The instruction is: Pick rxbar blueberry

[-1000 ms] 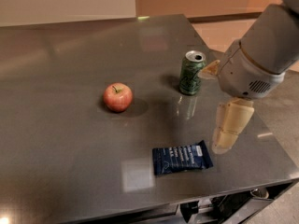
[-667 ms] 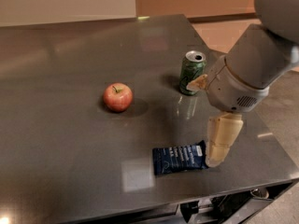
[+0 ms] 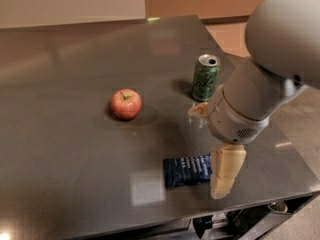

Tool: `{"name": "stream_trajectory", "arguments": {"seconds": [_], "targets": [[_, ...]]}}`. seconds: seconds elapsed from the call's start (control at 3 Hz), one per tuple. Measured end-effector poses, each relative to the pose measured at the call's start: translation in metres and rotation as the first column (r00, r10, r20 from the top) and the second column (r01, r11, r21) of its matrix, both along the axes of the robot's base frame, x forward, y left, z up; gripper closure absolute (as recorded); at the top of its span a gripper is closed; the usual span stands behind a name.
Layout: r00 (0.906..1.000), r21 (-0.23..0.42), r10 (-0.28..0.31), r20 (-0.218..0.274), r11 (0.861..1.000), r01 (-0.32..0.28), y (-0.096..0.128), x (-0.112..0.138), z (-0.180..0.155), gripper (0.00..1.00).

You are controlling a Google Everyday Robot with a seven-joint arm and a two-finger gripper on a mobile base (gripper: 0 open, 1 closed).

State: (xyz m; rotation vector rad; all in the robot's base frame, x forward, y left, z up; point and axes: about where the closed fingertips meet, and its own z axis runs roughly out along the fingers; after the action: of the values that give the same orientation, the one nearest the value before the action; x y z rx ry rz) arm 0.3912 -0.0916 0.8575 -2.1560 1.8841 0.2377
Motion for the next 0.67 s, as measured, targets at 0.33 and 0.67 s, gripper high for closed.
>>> {"name": "stream_trajectory", "arguments": {"seconds": [0.33,0.67], "targets": [[0.9999,-0.011,0.011,-0.005,1.0,-0.011,0.0087,-0.0145,-0.022,0.0],[0.9998,-0.013,0.017,-0.008,1.0,-0.017,0.0115,-0.0202,-0.0259,0.0]]}}
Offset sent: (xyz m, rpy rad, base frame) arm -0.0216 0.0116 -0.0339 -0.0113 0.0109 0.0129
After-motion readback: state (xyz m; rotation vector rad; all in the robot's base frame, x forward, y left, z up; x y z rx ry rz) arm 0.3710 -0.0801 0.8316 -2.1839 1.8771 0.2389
